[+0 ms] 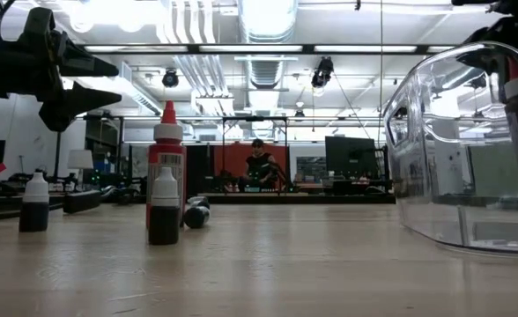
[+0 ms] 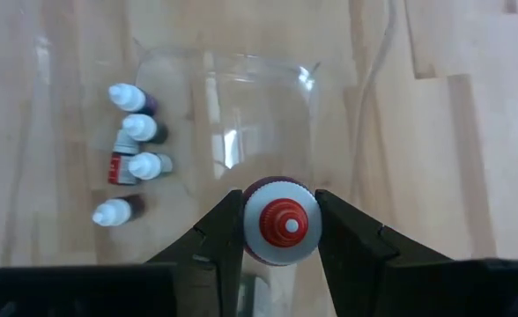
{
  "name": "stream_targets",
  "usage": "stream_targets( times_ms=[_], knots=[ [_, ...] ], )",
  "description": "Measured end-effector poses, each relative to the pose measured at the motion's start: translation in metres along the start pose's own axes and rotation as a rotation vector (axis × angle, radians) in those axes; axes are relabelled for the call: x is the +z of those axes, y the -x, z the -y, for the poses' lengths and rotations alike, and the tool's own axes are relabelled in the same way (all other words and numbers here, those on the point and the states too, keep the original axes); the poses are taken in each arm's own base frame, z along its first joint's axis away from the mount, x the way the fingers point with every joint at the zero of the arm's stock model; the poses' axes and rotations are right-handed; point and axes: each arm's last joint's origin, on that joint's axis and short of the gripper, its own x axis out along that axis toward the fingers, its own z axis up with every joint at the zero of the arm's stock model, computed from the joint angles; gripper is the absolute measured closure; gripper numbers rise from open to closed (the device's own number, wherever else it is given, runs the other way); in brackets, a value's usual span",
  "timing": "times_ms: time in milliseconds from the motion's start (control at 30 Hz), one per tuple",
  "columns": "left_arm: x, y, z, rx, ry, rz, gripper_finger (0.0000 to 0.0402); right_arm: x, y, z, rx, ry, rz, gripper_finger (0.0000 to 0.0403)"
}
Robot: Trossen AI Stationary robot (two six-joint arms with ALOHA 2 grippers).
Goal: Pick & Place food coloring
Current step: Put the bottom center red food color into the transparent bin
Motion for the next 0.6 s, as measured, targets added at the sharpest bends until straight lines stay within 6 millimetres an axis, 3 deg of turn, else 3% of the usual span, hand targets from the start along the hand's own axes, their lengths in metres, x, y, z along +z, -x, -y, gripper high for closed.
stream_targets(
  times_ms=[233, 600],
  knots=[
    [0.0, 0.0, 0.0, 0.0, 0.001, 0.0, 0.0157, -0.013, -0.009, -0.012, 0.056, -0.002, 0.029, 0.0293],
    [0.0, 0.0, 0.0, 0.0, 0.001, 0.001, 0.0157, -0.03, -0.02, -0.01, -0.019, -0.03, 0.044, 0.0293]
  ],
)
